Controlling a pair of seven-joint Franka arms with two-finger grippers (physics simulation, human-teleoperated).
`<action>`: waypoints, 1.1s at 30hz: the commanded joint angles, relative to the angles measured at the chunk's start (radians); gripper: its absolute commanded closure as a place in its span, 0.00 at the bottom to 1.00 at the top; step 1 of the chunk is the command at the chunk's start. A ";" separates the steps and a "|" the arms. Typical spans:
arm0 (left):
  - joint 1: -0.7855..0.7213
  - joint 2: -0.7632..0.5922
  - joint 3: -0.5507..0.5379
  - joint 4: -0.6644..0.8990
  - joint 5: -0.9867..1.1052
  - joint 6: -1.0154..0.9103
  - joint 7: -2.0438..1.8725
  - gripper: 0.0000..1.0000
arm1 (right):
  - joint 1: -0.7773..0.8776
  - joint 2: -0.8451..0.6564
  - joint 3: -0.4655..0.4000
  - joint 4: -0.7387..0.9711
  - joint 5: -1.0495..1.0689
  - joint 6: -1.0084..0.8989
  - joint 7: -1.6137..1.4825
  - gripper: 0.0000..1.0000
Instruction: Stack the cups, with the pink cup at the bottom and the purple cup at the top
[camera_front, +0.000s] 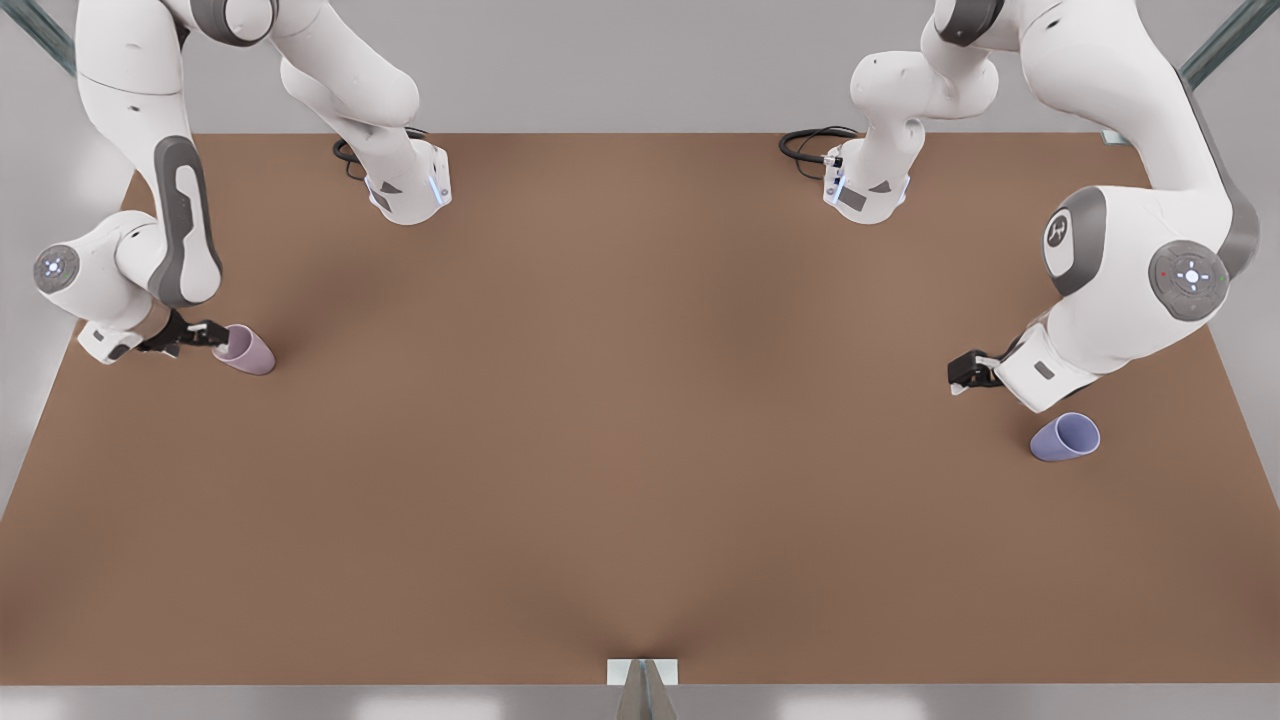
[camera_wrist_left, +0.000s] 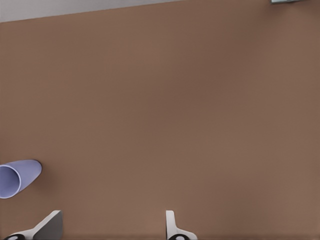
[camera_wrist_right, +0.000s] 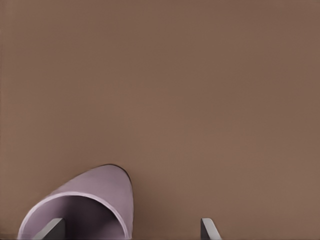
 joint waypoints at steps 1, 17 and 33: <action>0.000 0.001 0.000 0.000 0.001 -0.002 0.000 0.00 | -0.001 -0.004 -0.001 -0.021 -0.002 0.055 -0.289 0.00; 0.000 0.018 0.005 0.000 0.001 0.000 0.001 0.00 | -0.022 0.057 0.002 -0.042 0.027 0.087 -0.357 0.35; 0.006 0.019 0.025 0.000 0.001 0.013 0.009 0.00 | 0.382 -0.098 0.050 0.065 0.159 -0.204 0.195 0.79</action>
